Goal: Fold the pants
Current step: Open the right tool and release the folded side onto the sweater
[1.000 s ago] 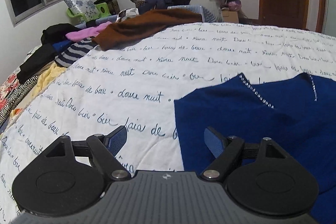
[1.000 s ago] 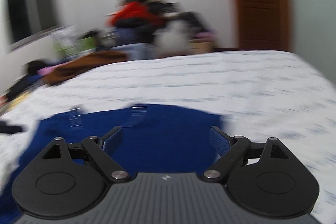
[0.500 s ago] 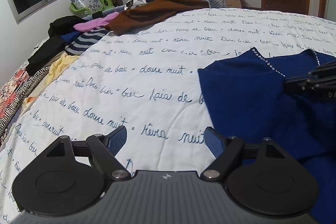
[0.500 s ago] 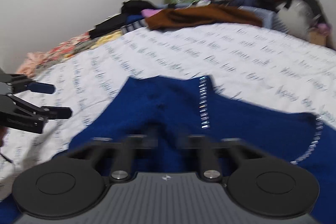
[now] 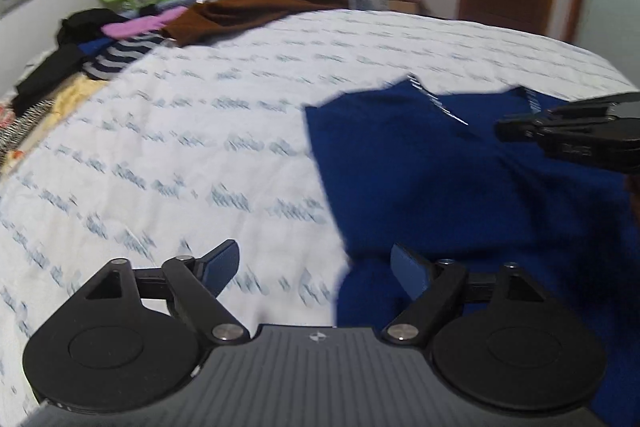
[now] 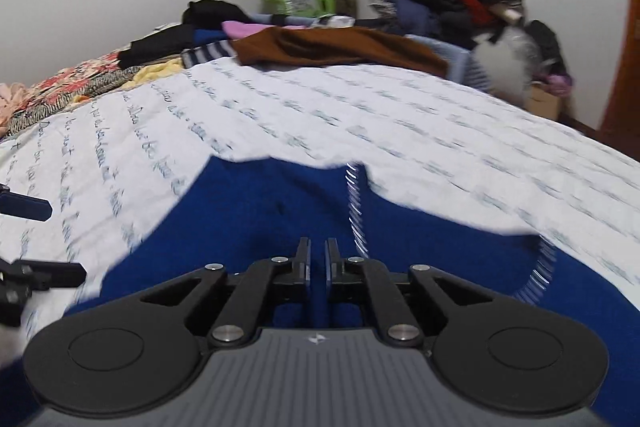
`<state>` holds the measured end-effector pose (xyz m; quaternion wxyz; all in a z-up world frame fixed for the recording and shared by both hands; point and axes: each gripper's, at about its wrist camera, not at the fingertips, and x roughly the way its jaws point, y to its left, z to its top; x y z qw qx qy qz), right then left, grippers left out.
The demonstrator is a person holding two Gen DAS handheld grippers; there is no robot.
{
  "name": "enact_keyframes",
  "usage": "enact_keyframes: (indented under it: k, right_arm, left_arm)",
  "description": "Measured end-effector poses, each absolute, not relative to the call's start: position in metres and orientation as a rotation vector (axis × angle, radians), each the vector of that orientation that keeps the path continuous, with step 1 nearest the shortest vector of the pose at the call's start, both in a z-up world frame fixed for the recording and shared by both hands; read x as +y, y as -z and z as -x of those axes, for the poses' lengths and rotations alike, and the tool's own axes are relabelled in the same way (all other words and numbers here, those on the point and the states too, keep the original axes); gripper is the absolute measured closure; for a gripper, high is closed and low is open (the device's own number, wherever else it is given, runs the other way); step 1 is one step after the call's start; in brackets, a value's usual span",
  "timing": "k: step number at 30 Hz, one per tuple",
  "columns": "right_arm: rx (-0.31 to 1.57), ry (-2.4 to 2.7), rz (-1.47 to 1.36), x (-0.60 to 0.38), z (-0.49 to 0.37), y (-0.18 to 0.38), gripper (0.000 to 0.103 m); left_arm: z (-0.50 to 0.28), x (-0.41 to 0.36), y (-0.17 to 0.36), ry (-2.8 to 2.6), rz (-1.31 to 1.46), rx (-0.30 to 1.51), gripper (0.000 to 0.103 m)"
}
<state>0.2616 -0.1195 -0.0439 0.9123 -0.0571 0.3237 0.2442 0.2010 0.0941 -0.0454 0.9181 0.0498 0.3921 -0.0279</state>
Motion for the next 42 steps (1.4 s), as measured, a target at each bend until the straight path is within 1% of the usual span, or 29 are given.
enact_keyframes:
  k: [2,3,4,5,6,7,10,14,15,16,17,19,20,24,27,29,37,42]
  right_arm:
    - [0.703,-0.491,0.095,-0.146,-0.235,0.045,0.086]
    - [0.711,-0.480,0.085,-0.158,-0.225,0.048,0.076]
    - [0.723,-0.461,0.069,-0.171,-0.215,0.052,0.059]
    - [0.736,-0.425,0.053,-0.184,-0.210,0.056,0.048]
    - [0.742,-0.375,0.040,-0.196,-0.206,0.061,0.031]
    - [0.743,-0.328,0.027,-0.207,-0.204,0.066,0.029]
    - [0.806,-0.236,-0.042,-0.235,-0.204,0.082,0.029]
    - [0.752,-0.246,-0.026,-0.237,-0.179,0.069,0.028]
    - [0.729,-0.247,-0.028,-0.237,-0.175,0.068,0.022]
    - [0.722,-0.249,-0.032,-0.238,-0.173,0.069,0.014]
    - [0.739,-0.248,-0.029,-0.238,-0.174,0.073,0.012]
    - [0.807,-0.216,0.010,-0.234,-0.177,0.083,0.012]
    - [0.806,-0.194,0.039,-0.230,-0.172,0.083,0.012]
    - [0.728,-0.277,0.028,-0.226,-0.134,0.071,0.012]
    - [0.786,-0.310,0.015,-0.226,-0.113,0.076,0.012]
    - [0.781,-0.292,0.040,-0.229,-0.094,0.077,0.012]
    - [0.752,-0.259,-0.008,-0.265,-0.009,0.059,0.012]
    - [0.699,-0.246,0.099,-0.265,0.044,0.058,0.012]
  left_arm:
    - [-0.183,0.091,0.048,0.103,-0.097,0.807,0.017]
    - [-0.175,0.089,0.051,0.127,-0.099,0.808,0.016]
    - [-0.167,0.085,0.054,0.144,-0.101,0.814,0.015]
    - [-0.162,0.080,0.059,0.167,-0.103,0.824,0.015]
    - [-0.157,0.075,0.064,0.200,-0.108,0.835,0.014]
    - [-0.154,0.069,0.071,0.229,-0.119,0.848,0.014]
    - [-0.148,0.056,0.090,0.240,-0.185,0.900,0.015]
    - [-0.134,0.063,0.091,0.212,-0.168,0.886,0.014]
    - [-0.133,0.066,0.090,0.207,-0.150,0.888,0.014]
    - [-0.132,0.069,0.091,0.201,-0.139,0.895,0.013]
    - [-0.131,0.070,0.093,0.196,-0.137,0.904,0.013]
    - [-0.126,0.071,0.090,0.181,-0.134,0.903,0.014]
    - [-0.123,0.073,0.086,0.184,-0.132,0.893,0.014]
    - [-0.110,0.082,0.075,0.185,-0.110,0.857,0.012]
    - [-0.104,0.088,0.078,0.180,-0.080,0.888,0.013]
    - [-0.096,0.091,0.077,0.182,-0.062,0.892,0.013]
    - [-0.060,0.111,0.073,0.202,0.059,0.886,0.012]
    - [-0.039,0.127,0.078,0.224,0.148,0.904,0.012]
